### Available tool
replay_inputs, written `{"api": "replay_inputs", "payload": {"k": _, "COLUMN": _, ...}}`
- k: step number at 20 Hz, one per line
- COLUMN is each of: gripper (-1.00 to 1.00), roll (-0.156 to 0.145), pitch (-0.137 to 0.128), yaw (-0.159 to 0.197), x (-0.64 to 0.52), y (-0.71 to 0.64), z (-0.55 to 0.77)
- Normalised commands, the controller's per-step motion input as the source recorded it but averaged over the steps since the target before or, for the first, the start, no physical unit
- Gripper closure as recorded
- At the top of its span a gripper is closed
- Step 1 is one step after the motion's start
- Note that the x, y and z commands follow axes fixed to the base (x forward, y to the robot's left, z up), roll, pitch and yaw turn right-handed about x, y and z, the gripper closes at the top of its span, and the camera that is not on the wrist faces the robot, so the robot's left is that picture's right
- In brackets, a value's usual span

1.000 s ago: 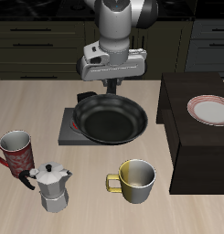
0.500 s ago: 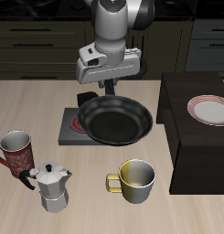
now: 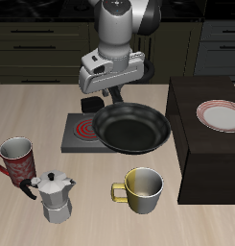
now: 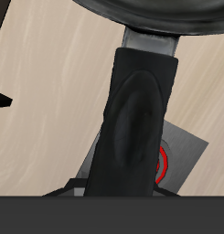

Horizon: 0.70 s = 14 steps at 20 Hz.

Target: Place the frying pan on the top layer of the shelf

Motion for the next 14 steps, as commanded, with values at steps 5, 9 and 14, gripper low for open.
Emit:
{"api": "replay_inputs", "payload": {"k": 5, "gripper": 1.0, "roll": -0.018, "pitch": -0.043, "yaw": 0.087, "x": 0.04, "y": -0.07, "z": 0.01}}
{"api": "replay_inputs", "payload": {"k": 9, "gripper": 1.0, "roll": -0.011, "pitch": 0.003, "yaw": 0.02, "x": 0.01, "y": 0.01, "z": -0.03}}
{"api": "replay_inputs", "payload": {"k": 14, "gripper": 1.0, "roll": 0.002, "pitch": 0.003, "yaw": 0.001, "x": 0.01, "y": 0.11, "z": 0.02}}
